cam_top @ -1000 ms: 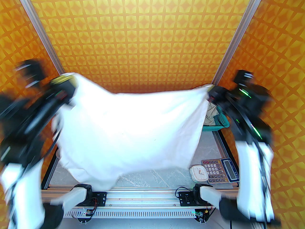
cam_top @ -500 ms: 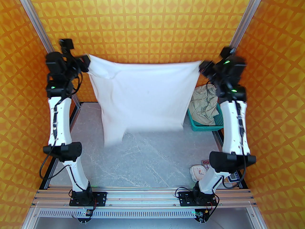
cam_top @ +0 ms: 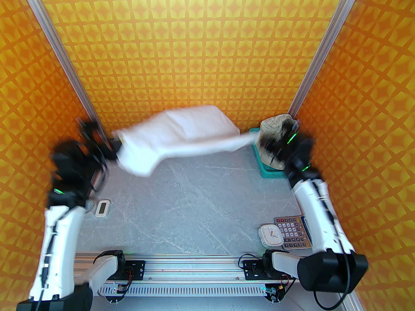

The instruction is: Fold and stack the mixed laundry pile

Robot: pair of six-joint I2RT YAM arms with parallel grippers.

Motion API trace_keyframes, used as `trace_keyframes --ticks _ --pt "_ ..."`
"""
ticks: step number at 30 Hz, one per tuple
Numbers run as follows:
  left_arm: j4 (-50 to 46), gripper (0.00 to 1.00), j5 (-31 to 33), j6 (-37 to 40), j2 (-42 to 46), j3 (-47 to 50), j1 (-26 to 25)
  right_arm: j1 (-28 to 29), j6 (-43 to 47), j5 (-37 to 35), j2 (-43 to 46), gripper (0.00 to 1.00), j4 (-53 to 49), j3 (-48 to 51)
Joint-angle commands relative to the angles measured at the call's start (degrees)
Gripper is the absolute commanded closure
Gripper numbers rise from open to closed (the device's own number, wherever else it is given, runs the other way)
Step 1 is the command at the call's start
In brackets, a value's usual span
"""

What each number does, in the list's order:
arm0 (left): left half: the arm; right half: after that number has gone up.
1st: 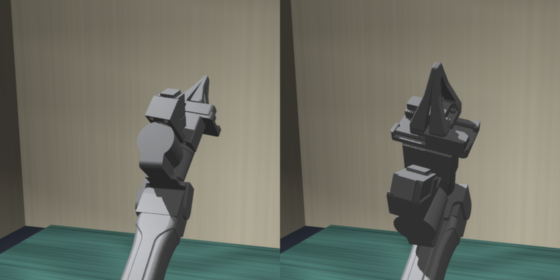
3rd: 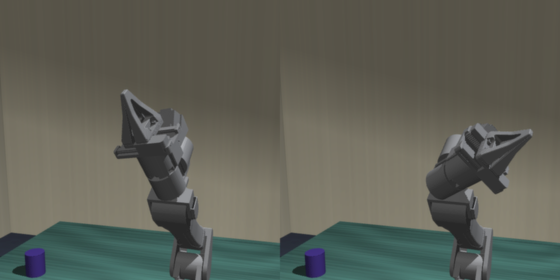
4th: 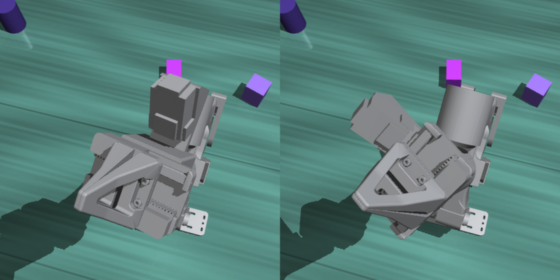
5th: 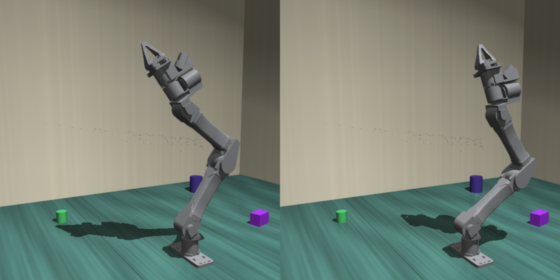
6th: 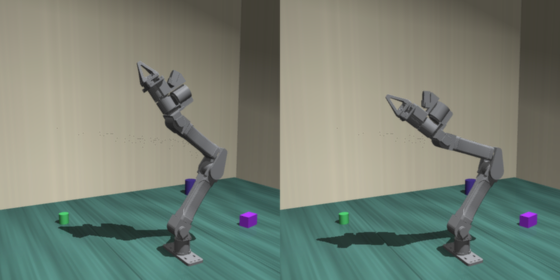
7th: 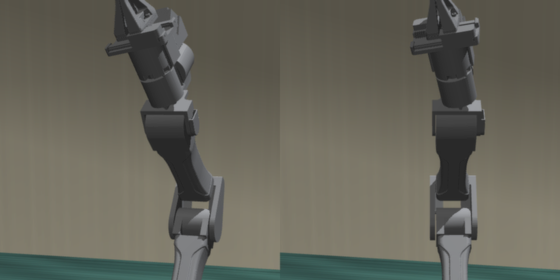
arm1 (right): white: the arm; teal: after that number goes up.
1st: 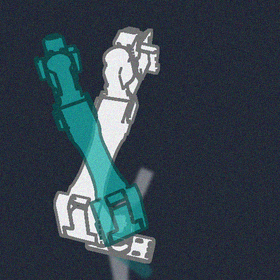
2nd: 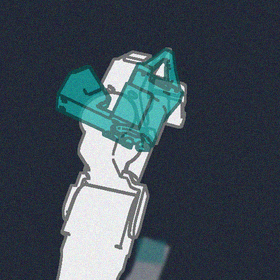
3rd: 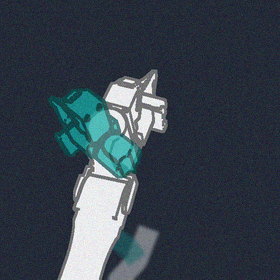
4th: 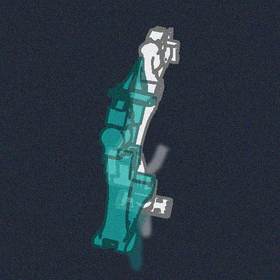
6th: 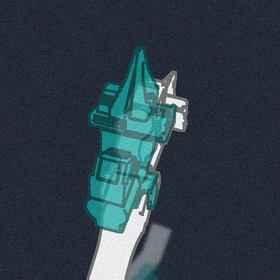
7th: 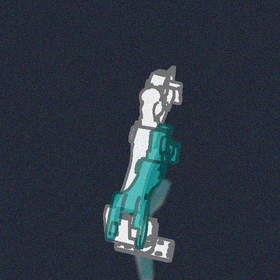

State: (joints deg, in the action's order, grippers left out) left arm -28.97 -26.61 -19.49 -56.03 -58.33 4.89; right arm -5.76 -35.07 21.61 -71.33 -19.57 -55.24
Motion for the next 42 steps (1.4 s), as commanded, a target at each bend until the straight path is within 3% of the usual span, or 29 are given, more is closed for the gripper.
trace_keyframes --ticks 1,2,3,5,8,12,18,24,29,33,36,39,42 --pt "-8.1 0.42 -0.3 -3.4 7.1 13.7 0.2 -0.2 2.5 -0.7 6.5 0.83 -3.3 12.8" --pt "-10.2 0.25 2.2 -4.4 8.5 16.7 0.2 -0.2 3.3 -1.5 7.2 0.59 -5.0 15.5" --pt "-11.3 0.16 3.2 -4.7 9.6 18.0 0.2 -0.2 4.6 -2.7 8.0 0.44 -7.1 17.0" --pt "-13.5 0.07 5.8 -5.3 11.6 17.4 0.3 -0.2 6.3 -5.6 10.4 0.30 -11.6 17.3" --pt "-17.7 0.06 7.6 -3.5 10.5 9.5 0.2 -0.2 8.1 -7.6 13.6 0.20 -17.1 12.5" --pt "-18.5 0.12 5.9 -2.3 6.2 1.5 -2.0 0.9 9.1 -7.8 14.1 0.21 -20.2 6.5" --pt "-5.2 0.26 4.9 -4.0 -9.3 2.0 -13.7 9.4 7.3 -9.9 3.6 0.30 -14.3 4.7" --pt "9.1 0.35 3.4 -6.5 -28.3 2.9 -15.0 18.0 7.8 -15.1 -12.9 0.31 -11.1 -0.1" --pt "14.2 0.45 3.1 -8.5 -37.8 4.1 -14.9 18.6 6.7 -14.6 -20.8 0.31 -10.8 -0.4" --pt "13.5 0.44 4.3 -9.2 -32.7 8.5 -15.0 18.6 6.3 -15.6 -16.1 0.31 -11.4 3.5" --pt "6.1 0.34 9.3 -8.3 -24.0 10.6 -14.8 17.4 6.7 -17.2 -9.6 0.29 -15.1 5.7" --pt "-2.0 0.20 15.1 -8.8 -16.7 12.8 -13.6 11.8 6.6 -15.0 -3.5 0.28 -19.2 8.6" --pt "-6.1 0.14 17.1 -11.2 -11.2 17.2 -10.7 4.6 5.8 -11.8 1.4 0.30 -22.2 11.9"
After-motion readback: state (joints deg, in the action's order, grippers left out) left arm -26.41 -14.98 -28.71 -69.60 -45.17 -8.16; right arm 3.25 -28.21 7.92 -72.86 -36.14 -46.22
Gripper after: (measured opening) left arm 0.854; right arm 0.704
